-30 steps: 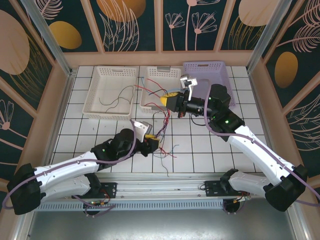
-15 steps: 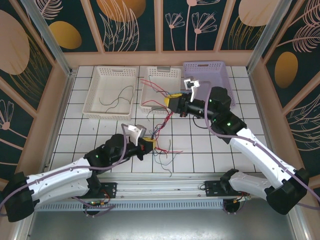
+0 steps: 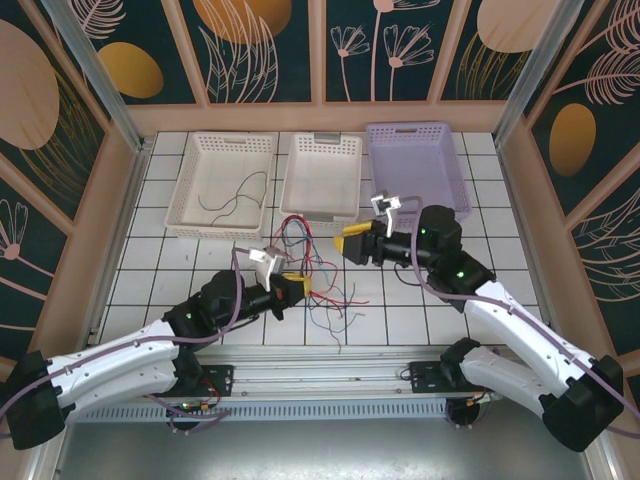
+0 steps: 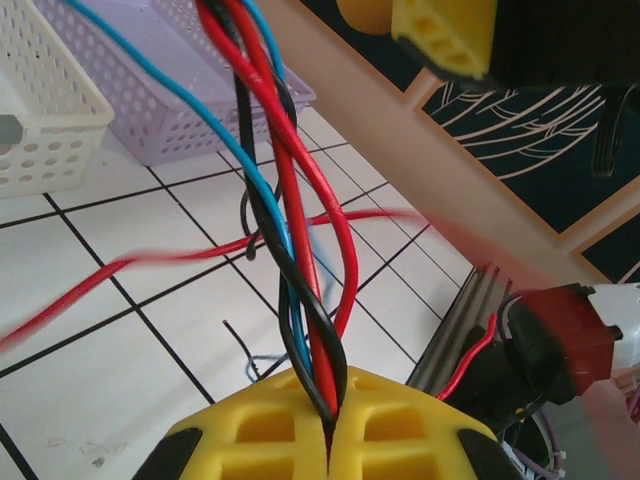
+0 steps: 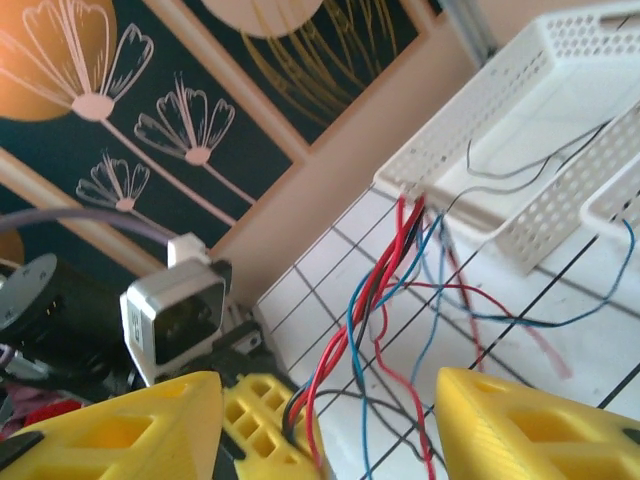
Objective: Untangle the cables
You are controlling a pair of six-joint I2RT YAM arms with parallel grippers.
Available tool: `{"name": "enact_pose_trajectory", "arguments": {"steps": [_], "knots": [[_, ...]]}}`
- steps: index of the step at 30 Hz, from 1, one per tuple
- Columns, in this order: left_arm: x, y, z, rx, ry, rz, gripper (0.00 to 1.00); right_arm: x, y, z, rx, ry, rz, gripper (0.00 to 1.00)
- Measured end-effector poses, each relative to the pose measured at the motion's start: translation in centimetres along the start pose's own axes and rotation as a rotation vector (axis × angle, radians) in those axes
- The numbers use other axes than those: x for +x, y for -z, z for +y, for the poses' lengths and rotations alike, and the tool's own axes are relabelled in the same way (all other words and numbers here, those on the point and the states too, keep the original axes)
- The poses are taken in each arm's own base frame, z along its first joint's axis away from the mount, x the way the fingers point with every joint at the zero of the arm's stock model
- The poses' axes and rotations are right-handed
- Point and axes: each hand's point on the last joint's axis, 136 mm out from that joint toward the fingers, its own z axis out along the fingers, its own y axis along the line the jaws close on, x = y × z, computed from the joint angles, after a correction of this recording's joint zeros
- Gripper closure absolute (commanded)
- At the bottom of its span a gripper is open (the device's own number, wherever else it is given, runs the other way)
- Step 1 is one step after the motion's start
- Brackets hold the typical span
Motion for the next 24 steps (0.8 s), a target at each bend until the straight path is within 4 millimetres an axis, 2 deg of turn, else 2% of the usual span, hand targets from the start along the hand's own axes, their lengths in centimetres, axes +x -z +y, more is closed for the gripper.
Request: {"name": "enact_pose_trajectory", "arguments": {"steps": [7, 14, 18, 20, 24], "knots": [[1.3, -0.9, 0.9, -0.027, 0.007, 0.049, 1.0, 5.2, -3.3, 0.8, -0.054, -0.029, 0.163, 0.54], [1.3, -0.9, 0.9, -0.027, 0.007, 0.049, 1.0, 6.0, -4.2, 0.1, -0.033, -0.021, 0.181, 0.6], [1.1, -0.8, 0.8, -0.023, 0.007, 0.043, 1.0, 7.2, -4.9, -0.7, -0.019, -0.036, 0.212, 0.61], [1.0, -0.7, 0.6, -0.02, 0.005, 0.037, 1.0, 7.8, -5.3, -1.1, -0.009, -0.043, 0.228, 0.66], [0.8, -0.6, 0.6, -0.017, 0.005, 0.033, 1.0, 8.0, -5.5, -1.4, 0.003, -0.044, 0.232, 0.87]]}}
